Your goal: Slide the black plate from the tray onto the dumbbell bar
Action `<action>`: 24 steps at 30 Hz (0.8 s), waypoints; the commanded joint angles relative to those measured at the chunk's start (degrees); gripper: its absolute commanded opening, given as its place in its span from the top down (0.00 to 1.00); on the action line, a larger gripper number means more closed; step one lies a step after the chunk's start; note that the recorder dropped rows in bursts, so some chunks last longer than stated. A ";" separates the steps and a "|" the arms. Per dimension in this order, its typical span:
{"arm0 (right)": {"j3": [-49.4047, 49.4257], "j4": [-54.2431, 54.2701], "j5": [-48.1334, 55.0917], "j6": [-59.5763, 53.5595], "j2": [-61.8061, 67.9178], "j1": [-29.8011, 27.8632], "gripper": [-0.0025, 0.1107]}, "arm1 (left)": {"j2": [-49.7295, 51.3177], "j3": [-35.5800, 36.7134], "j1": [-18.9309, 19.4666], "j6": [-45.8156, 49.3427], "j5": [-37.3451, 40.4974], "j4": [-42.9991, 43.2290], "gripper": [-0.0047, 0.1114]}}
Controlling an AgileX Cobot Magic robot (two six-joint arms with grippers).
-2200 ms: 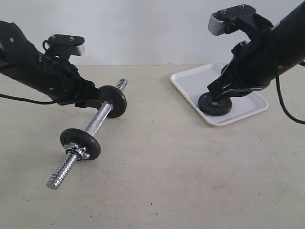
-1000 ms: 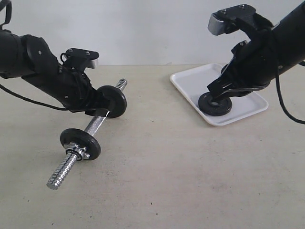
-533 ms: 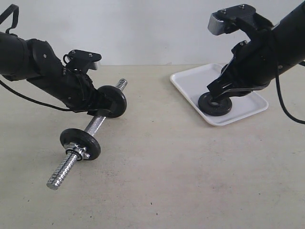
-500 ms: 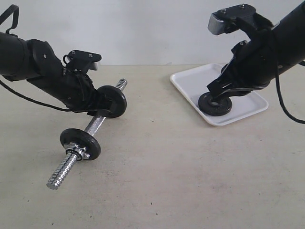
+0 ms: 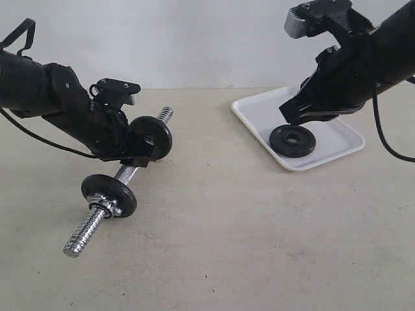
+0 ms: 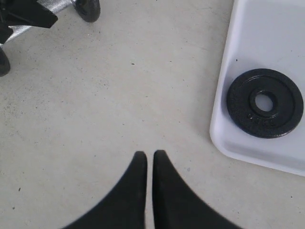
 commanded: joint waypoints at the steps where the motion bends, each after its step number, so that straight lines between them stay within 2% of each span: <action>1: -0.11 0.31 1.96 1.72 0.02 0.09 0.98 | 0.05 -0.31 -0.31 0.39 -0.68 -1.14 0.59; 8: -0.11 0.31 4.58 2.63 0.02 0.09 0.98 | 1.00 -0.31 -0.31 1.39 -0.83 -1.46 0.59; 24: -0.11 0.09 3.54 0.89 0.02 0.09 0.98 | 1.91 -0.31 -0.31 1.39 -0.08 -1.58 0.60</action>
